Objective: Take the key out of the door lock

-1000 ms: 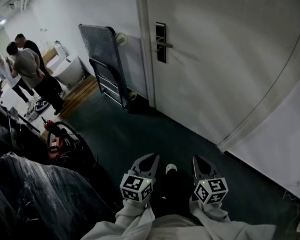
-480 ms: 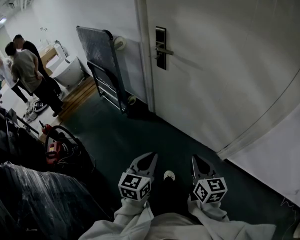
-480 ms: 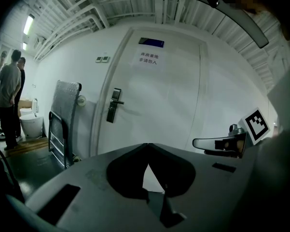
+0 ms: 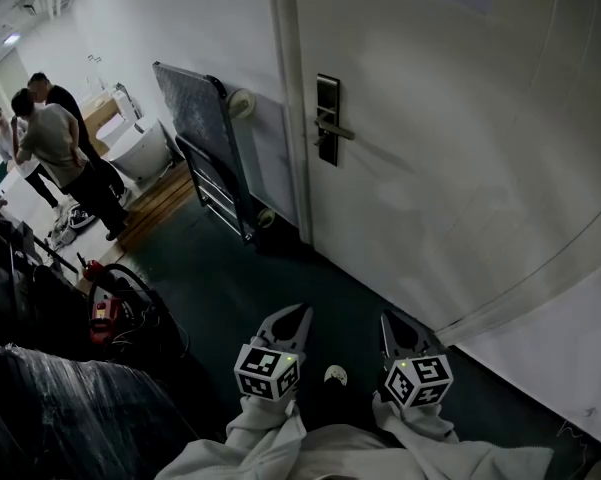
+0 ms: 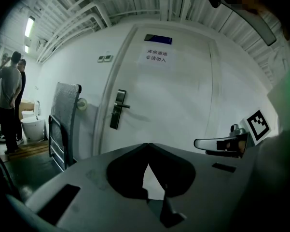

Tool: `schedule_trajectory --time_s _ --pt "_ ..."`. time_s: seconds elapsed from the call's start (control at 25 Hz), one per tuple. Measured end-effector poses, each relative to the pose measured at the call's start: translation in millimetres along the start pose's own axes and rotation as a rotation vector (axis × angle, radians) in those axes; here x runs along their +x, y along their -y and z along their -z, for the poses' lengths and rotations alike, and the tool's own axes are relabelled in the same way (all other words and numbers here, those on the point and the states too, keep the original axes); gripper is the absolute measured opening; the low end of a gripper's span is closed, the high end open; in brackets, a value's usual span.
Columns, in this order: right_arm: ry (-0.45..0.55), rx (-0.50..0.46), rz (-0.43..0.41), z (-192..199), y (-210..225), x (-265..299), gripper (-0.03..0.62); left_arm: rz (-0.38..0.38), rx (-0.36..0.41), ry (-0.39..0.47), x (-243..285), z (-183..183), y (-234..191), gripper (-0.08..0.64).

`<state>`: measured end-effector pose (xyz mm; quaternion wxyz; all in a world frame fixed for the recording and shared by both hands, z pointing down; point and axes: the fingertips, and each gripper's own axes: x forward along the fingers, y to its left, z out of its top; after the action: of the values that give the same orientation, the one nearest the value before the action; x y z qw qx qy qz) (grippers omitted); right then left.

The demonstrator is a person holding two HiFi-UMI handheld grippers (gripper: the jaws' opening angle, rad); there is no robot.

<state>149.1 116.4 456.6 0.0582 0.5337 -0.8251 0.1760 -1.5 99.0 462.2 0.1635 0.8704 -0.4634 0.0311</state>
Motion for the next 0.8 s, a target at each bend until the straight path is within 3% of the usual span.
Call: schedule_trajectory --time_s 0.4,0.8 --pt "-0.024 0.011 -0.009 -15.2 38.9 59.6 0.052 -0.022 -0.013 -0.012 61.5 -9.7 -30.1 0.014" --pt "-0.045 0.003 -0.046 -10.8 49.2 88.4 0.052 -0.056 -0.033 0.001 81.9 -6.3 -43.2 0.014"
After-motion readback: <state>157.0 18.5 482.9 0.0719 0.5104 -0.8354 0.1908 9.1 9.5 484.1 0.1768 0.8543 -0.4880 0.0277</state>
